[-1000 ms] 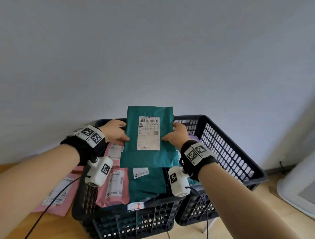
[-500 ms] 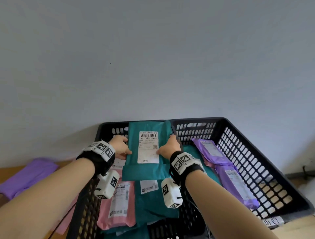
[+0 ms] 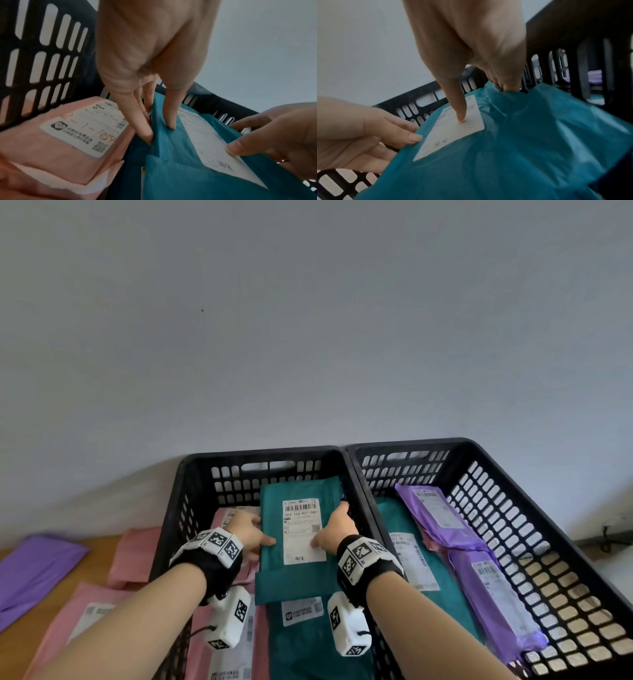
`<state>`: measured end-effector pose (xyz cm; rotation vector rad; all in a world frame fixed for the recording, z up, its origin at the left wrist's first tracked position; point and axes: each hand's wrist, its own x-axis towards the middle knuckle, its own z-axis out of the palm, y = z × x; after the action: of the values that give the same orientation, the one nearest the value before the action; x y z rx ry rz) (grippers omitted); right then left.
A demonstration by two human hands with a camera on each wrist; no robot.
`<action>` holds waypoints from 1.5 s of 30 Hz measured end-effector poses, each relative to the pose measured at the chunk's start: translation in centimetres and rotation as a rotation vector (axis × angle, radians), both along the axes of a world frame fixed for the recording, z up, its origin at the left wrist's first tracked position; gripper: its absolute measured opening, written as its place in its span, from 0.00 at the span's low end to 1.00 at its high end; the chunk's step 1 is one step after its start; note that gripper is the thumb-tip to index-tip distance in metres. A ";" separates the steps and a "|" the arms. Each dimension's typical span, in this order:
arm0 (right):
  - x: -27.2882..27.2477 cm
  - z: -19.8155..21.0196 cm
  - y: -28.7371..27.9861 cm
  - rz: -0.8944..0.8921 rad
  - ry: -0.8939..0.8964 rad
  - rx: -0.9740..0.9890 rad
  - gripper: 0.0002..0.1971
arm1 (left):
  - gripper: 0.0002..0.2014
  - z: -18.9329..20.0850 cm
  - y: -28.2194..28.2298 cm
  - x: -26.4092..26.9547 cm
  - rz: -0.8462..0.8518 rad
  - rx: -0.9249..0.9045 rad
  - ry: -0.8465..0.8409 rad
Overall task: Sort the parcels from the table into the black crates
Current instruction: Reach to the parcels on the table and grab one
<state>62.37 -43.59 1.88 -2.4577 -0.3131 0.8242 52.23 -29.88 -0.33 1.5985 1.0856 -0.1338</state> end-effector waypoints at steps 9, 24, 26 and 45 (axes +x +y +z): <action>0.7 -3.3 1.1 0.014 0.084 -0.106 0.52 | 0.36 -4.2 0.7 1.9 -0.016 0.063 0.030; 0.7 -5.1 1.5 0.248 -0.184 -0.094 0.48 | 0.45 -7.4 -0.2 1.4 -0.072 0.305 0.042; 0.5 -5.5 1.5 0.347 -0.228 -0.079 0.49 | 0.46 -7.3 -0.7 1.0 -0.173 0.439 0.034; 1.1 -10.1 1.9 0.417 0.029 -0.262 0.54 | 0.52 -8.5 -0.9 0.3 -0.728 0.579 0.460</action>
<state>63.45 -41.65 -8.24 -2.6596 -0.7693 1.1318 52.53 -30.82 -8.81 2.5270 0.8594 -0.7570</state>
